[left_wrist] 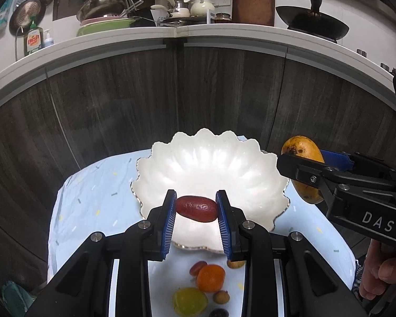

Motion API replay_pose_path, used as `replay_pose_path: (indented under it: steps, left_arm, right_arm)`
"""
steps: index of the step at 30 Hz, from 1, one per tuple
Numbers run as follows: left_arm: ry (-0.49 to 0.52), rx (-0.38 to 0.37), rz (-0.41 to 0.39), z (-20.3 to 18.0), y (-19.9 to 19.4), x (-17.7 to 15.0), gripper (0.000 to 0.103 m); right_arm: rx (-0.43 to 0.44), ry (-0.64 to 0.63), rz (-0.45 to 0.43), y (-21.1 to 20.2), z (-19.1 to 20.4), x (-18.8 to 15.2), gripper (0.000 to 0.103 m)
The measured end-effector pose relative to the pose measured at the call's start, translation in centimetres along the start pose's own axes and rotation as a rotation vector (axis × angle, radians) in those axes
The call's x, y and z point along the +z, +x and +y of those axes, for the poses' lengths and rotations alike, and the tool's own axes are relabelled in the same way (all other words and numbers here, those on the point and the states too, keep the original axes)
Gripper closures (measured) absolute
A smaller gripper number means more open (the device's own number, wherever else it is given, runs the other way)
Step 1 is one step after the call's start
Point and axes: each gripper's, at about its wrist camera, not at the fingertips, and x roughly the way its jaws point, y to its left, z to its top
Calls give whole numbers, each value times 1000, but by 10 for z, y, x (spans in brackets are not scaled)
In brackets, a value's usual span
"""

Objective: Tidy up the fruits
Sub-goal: 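Lift the red date with the left tool while the right tool carries the mango over the bowl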

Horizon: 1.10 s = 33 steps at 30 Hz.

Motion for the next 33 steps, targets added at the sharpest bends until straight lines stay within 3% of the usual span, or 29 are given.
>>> replay_pose_path:
  steps: [33]
  left_arm:
    - [-5, 16, 72, 15, 88, 17, 73]
  right_arm:
    - [-50, 107, 66, 87, -49, 7, 53]
